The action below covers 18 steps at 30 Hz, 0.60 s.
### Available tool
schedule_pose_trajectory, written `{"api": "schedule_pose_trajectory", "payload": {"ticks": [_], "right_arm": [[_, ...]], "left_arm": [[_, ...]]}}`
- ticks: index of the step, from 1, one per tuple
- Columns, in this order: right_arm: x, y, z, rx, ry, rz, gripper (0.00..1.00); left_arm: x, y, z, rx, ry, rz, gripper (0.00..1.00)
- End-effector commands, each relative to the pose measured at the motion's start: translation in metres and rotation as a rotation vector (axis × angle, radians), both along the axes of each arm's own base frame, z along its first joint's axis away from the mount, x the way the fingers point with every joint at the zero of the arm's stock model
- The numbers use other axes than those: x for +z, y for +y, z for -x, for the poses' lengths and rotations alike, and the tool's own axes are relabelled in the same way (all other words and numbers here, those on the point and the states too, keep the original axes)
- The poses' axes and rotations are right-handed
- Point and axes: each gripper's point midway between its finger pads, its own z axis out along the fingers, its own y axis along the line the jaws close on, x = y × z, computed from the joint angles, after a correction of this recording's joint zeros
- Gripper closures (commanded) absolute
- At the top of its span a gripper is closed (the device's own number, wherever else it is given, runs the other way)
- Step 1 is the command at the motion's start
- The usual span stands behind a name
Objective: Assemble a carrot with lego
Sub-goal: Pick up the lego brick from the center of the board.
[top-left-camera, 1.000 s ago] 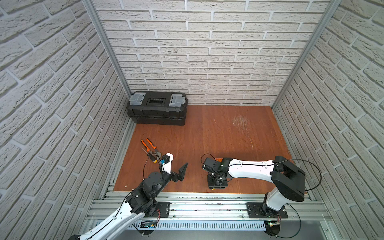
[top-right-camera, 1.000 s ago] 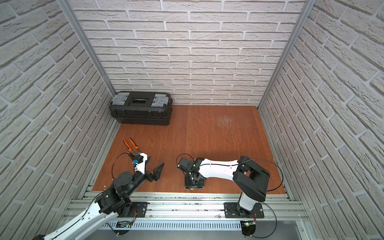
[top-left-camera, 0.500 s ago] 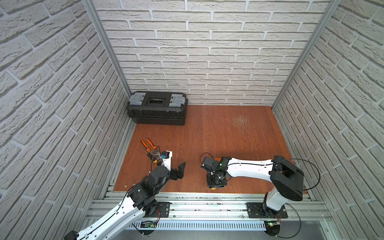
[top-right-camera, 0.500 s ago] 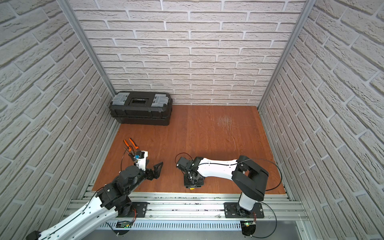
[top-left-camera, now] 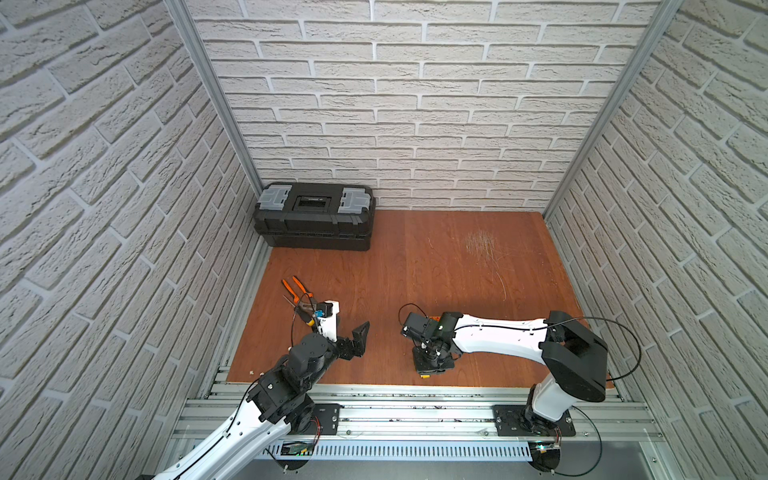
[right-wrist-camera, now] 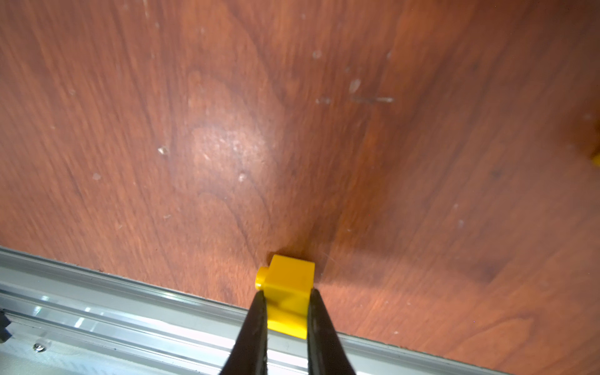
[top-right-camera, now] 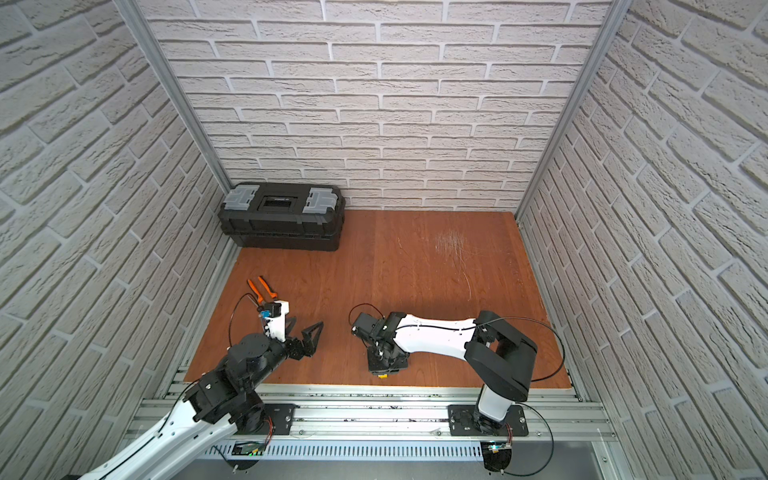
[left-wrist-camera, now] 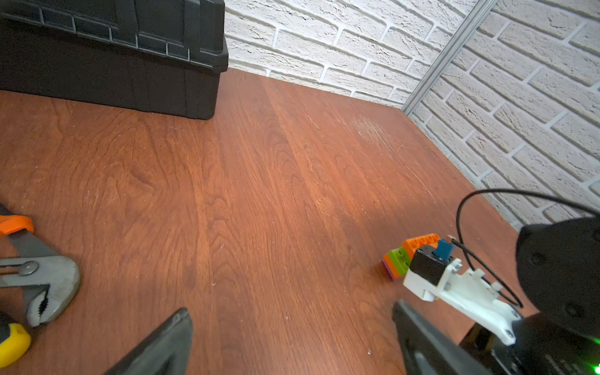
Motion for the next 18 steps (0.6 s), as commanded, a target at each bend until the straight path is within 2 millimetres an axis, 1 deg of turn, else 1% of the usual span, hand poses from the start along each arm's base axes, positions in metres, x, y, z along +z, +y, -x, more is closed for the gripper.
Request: {"api": "schedule_pose_trajectory", "payload": {"ticks": [1,4,7,9,12,14,15,18], "right_arm": [[0.04,0.005,-0.014,0.032,-0.103,-0.072,0.98],[0.081,0.01,-0.027,0.037,-0.194,-0.203,0.98],[0.132,0.008,-0.041,0.015,-0.295,-0.379,0.98],[0.174,0.001,-0.05,-0.014,-0.381,-0.513,0.98],[0.227,-0.014,-0.058,-0.051,-0.503,-0.688,0.98],[0.253,-0.018,-0.058,-0.051,-0.52,-0.797,0.98],[0.263,-0.019,-0.057,-0.051,-0.512,-0.833,0.98],[0.281,-0.008,-0.049,-0.01,-0.451,-0.93,0.98]], "left_arm": [[0.014,-0.012,0.005,-0.075,-0.019,0.03,0.02],[0.03,-0.026,0.009,-0.158,-0.06,0.053,0.02],[0.058,-0.045,0.017,-0.276,-0.136,0.113,0.02],[0.082,-0.059,0.025,-0.37,-0.201,0.16,0.02],[0.118,-0.08,0.043,-0.532,-0.3,0.215,0.02],[0.139,-0.093,0.055,-0.628,-0.361,0.229,0.02],[0.149,-0.099,0.06,-0.665,-0.389,0.221,0.02],[0.166,-0.118,0.069,-0.74,-0.465,0.138,0.02]]}}
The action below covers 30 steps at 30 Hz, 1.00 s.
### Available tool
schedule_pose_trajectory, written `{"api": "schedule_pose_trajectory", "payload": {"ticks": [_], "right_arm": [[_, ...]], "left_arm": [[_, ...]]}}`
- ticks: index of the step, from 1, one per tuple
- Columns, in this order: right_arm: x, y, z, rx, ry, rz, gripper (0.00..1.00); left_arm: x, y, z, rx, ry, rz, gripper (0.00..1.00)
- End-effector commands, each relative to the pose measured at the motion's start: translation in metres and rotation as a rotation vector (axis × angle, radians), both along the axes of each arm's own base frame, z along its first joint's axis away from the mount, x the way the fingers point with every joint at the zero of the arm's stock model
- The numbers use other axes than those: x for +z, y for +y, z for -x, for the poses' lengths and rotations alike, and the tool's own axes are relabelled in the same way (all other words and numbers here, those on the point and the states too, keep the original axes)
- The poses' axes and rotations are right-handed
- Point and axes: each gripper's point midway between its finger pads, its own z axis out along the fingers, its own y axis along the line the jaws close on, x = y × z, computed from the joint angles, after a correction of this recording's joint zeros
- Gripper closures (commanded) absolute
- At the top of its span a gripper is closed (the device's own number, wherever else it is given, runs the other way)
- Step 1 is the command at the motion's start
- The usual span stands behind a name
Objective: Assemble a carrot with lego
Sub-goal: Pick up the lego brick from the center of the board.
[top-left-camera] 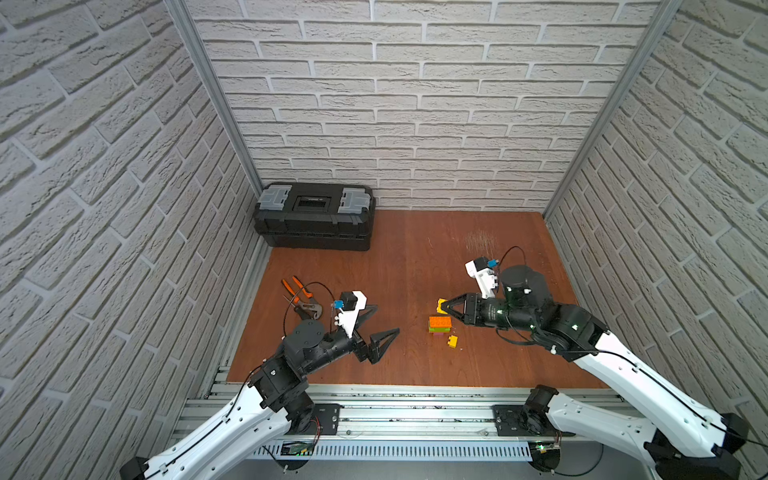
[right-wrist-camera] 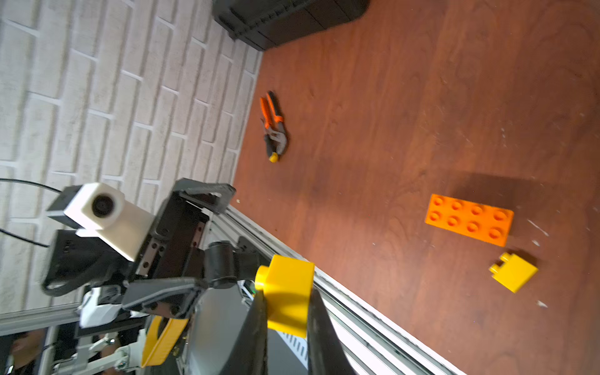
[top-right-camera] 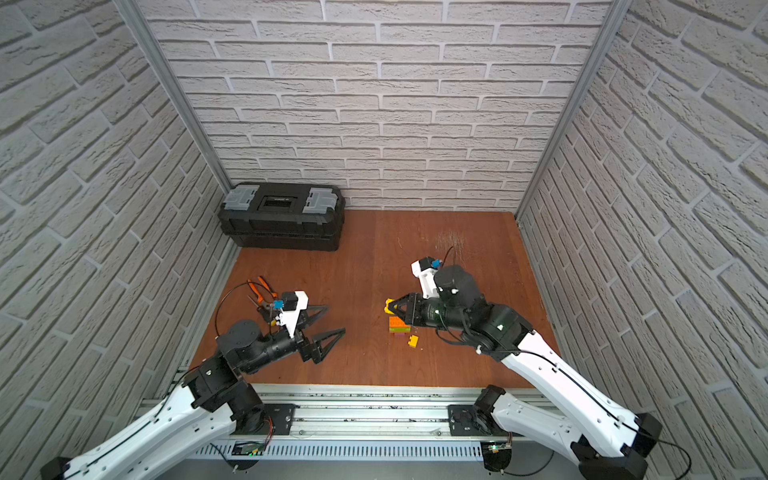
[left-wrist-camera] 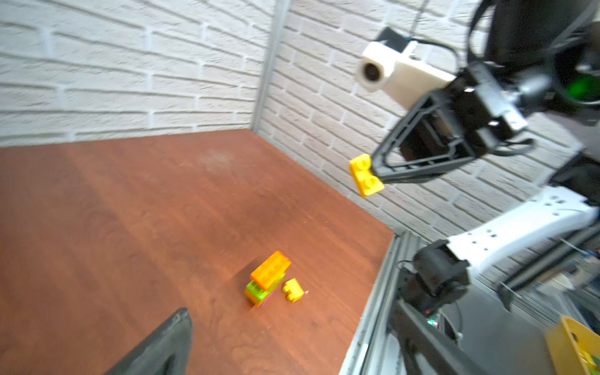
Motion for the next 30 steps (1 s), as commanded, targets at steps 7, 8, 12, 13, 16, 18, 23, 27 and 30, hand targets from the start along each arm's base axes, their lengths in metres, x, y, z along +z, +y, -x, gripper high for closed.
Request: {"api": "schedule_pose_trajectory", "payload": {"ticks": [7,8,12,13,16,18,23,27,30], "right_arm": [[0.045,0.046,0.028,0.281,0.062,-0.272,0.98],[0.046,0.047,0.03,0.293,0.065,-0.292,0.98],[0.055,0.046,0.038,0.317,0.051,-0.343,0.98],[0.057,0.048,0.041,0.335,0.058,-0.361,0.98],[0.051,0.054,0.052,0.384,0.098,-0.371,0.98],[0.047,0.059,0.059,0.416,0.106,-0.37,0.98],[0.038,0.061,0.066,0.439,0.122,-0.362,0.98],[0.037,0.06,0.068,0.452,0.113,-0.356,0.98],[0.036,0.06,0.067,0.457,0.108,-0.346,0.98]], "left_arm": [[0.055,-0.051,0.02,-0.181,-0.346,-0.09,0.02],[0.057,-0.054,0.02,-0.184,-0.355,-0.086,0.02],[0.055,-0.059,0.018,-0.188,-0.367,-0.094,0.02],[0.053,-0.06,0.018,-0.191,-0.371,-0.099,0.02],[0.056,-0.062,0.018,-0.189,-0.387,-0.095,0.02],[0.062,-0.063,0.02,-0.195,-0.403,-0.084,0.02],[0.073,-0.064,0.037,-0.257,-0.428,-0.069,0.1],[0.077,-0.062,0.052,-0.311,-0.444,-0.058,0.19],[0.075,-0.061,0.061,-0.337,-0.448,-0.058,0.29]]}}
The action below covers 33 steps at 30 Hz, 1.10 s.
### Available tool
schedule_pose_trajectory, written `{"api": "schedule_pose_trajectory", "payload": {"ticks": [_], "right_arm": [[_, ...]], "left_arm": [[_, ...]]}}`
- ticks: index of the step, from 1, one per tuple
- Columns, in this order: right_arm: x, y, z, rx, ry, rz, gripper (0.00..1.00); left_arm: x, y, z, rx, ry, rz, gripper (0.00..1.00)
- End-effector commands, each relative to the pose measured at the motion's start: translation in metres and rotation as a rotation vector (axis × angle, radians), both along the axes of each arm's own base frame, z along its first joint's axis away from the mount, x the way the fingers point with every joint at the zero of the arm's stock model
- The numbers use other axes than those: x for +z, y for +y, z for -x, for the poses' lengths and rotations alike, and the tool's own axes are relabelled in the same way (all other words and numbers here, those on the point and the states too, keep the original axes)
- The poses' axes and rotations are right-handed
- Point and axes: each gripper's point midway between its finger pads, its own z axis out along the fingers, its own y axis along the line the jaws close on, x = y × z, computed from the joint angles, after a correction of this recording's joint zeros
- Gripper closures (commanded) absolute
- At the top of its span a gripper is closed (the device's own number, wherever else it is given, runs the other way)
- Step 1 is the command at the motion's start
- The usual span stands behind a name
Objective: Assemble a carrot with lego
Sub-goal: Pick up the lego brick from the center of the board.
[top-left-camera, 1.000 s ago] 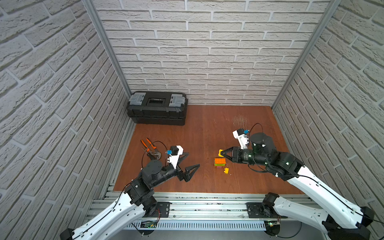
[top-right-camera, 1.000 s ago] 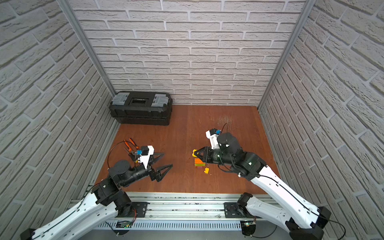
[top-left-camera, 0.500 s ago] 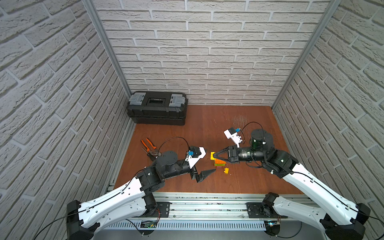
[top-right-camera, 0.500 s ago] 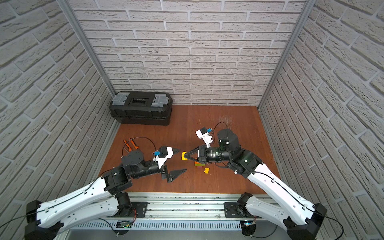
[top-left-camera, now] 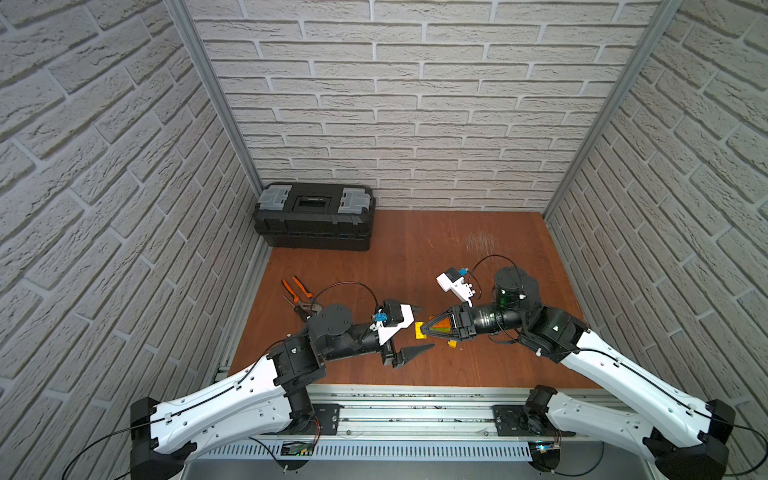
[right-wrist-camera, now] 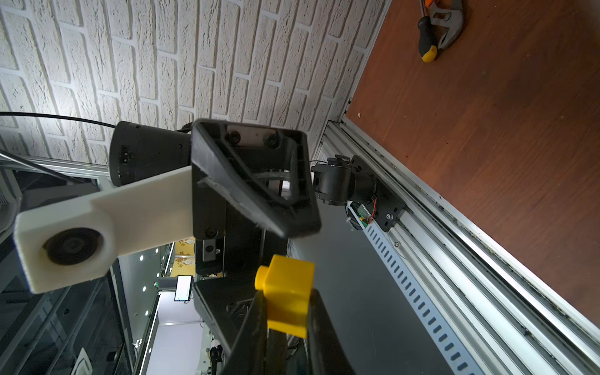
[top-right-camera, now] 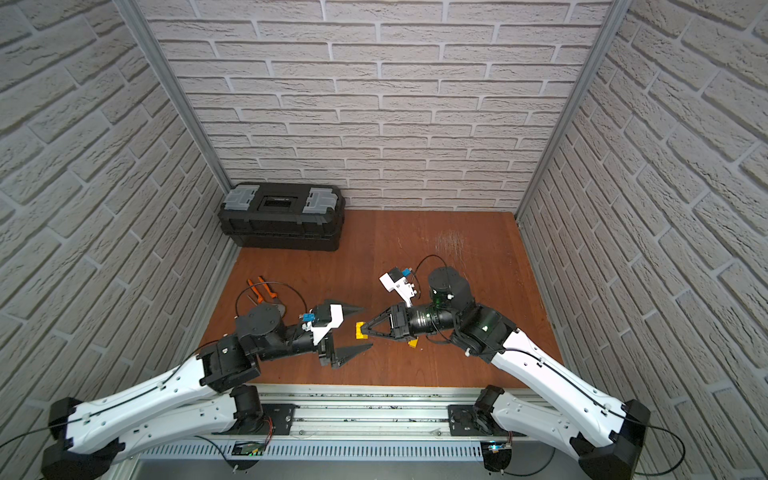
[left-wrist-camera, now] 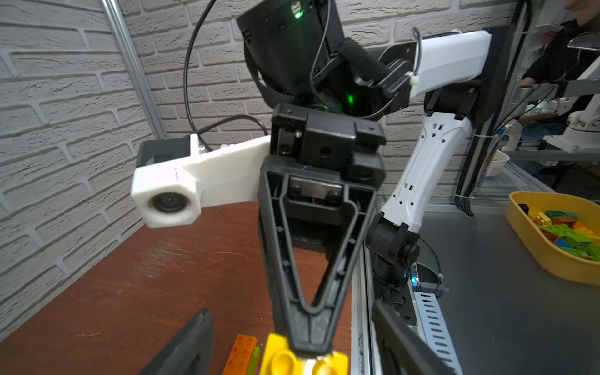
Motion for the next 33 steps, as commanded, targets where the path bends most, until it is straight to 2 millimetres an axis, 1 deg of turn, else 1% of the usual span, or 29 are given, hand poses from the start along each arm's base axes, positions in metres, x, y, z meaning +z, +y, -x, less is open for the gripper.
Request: {"api": "schedule_pose_trajectory", "payload": {"ticks": [1,2,4,7,11,18,19,22,23,26,29,31,33], "right_arm": [[0.012,0.001,0.003,0.029,-0.059,-0.038,0.98],[0.013,0.001,0.002,0.029,-0.061,-0.039,0.98],[0.015,0.002,0.001,0.031,-0.066,-0.046,0.98],[0.015,0.002,0.001,0.035,-0.063,-0.045,0.98],[0.018,0.002,0.002,0.037,-0.065,-0.059,0.98],[0.022,-0.001,0.006,0.047,-0.079,-0.068,0.98],[0.022,-0.001,0.006,0.046,-0.08,-0.069,0.98],[0.022,-0.002,0.008,0.05,-0.083,-0.072,0.98],[0.022,-0.003,0.008,0.05,-0.084,-0.074,0.98],[0.022,-0.003,0.009,0.055,-0.086,-0.081,0.98],[0.019,-0.003,0.01,0.061,-0.08,-0.079,0.98],[0.018,-0.002,0.01,0.062,-0.078,-0.081,0.98],[0.018,-0.002,0.009,0.061,-0.074,-0.086,0.98]], "left_arm": [[0.013,0.003,0.014,-0.049,-0.037,0.032,0.34],[0.011,0.003,0.016,-0.054,-0.037,0.028,0.38],[0.008,0.003,0.018,-0.055,-0.035,0.02,0.36],[0.002,0.003,0.019,-0.061,-0.03,0.009,0.37],[-0.001,0.003,0.017,-0.051,-0.037,-0.001,0.37],[-0.006,0.003,0.015,-0.035,-0.043,-0.017,0.4],[-0.006,0.004,0.014,-0.032,-0.044,-0.015,0.41],[-0.01,0.003,0.013,-0.027,-0.045,-0.021,0.47],[-0.002,0.009,0.016,-0.024,-0.059,0.005,0.48],[0.0,0.013,0.016,-0.016,-0.066,0.017,0.49],[0.004,0.016,0.016,-0.011,-0.073,0.031,0.55],[0.007,0.017,0.016,-0.009,-0.075,0.043,0.55],[0.009,0.016,0.017,-0.016,-0.076,0.051,0.53]]}}
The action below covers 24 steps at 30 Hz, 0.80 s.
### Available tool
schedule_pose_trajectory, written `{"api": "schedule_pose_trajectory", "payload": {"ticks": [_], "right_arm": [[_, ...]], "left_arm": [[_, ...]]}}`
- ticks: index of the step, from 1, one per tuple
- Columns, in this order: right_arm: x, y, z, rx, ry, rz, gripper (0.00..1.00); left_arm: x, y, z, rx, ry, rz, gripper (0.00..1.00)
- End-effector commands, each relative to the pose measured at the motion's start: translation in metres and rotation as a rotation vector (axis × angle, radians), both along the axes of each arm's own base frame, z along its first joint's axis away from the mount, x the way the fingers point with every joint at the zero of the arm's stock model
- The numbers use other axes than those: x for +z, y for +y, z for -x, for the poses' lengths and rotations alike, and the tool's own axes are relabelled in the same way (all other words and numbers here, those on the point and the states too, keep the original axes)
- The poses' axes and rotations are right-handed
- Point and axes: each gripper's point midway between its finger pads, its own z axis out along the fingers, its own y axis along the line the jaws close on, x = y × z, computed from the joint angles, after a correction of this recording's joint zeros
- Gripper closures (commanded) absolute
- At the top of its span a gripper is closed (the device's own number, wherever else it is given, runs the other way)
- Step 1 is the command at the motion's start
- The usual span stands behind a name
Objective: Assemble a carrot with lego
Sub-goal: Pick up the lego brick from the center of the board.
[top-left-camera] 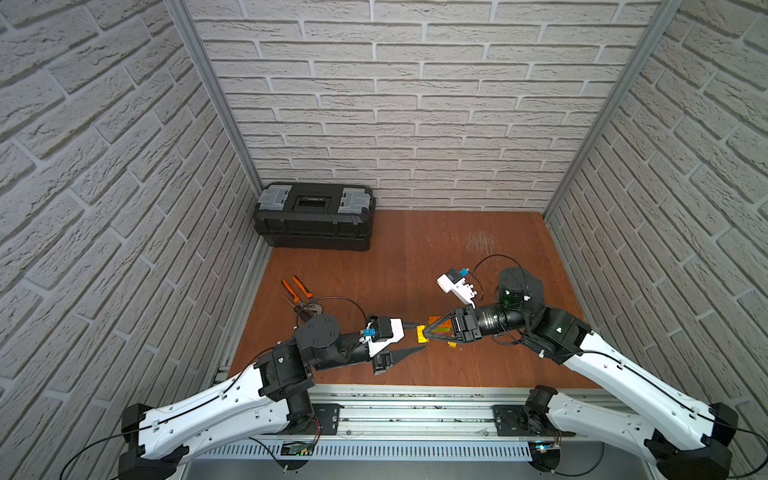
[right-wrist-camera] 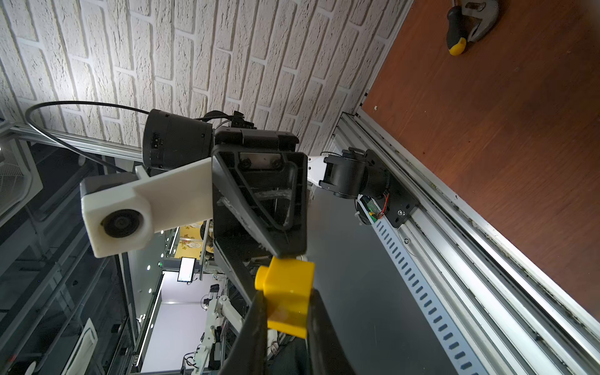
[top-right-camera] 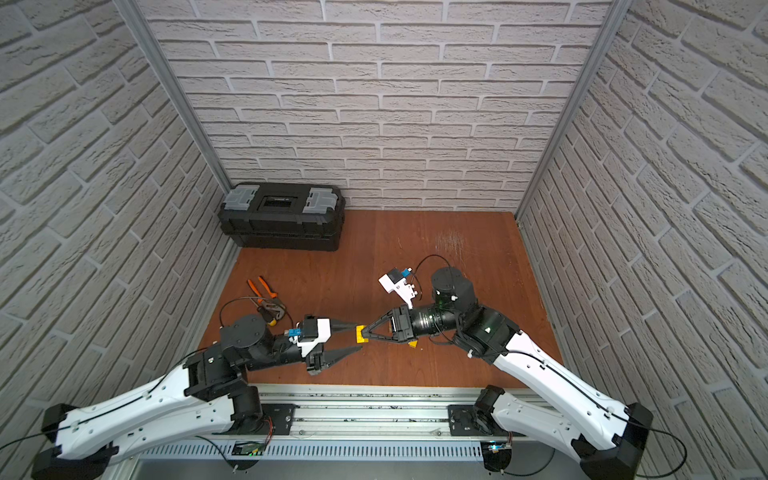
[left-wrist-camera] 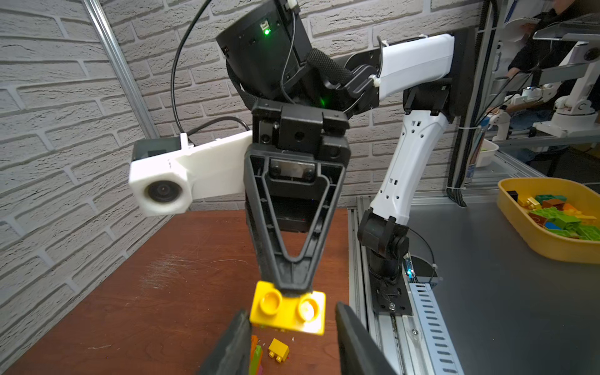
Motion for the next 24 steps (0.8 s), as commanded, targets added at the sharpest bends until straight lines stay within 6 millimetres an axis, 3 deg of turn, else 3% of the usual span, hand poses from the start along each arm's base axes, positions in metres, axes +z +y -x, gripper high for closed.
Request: {"api": "schedule_pose_trajectory", "payload": {"ticks": [1,6,14,24], "right_arm": [[0.0079,0.0005,-0.0005,0.007,-0.041,-0.047,0.98],[0.0092,0.0014,-0.0016,0.004,-0.037,-0.056,0.98],[0.0082,0.001,-0.0005,0.005,-0.028,-0.054,0.98],[0.0028,0.0018,-0.0014,0.005,-0.015,-0.049,0.98]], "left_arm": [[0.0076,-0.001,0.0028,-0.014,-0.019,0.037,0.52],[0.0031,-0.0061,0.0029,-0.027,-0.009,0.023,0.32],[0.0045,-0.0096,0.0006,-0.024,-0.018,0.021,0.42],[0.0127,-0.0067,0.0023,-0.025,-0.033,0.046,0.37]]}}
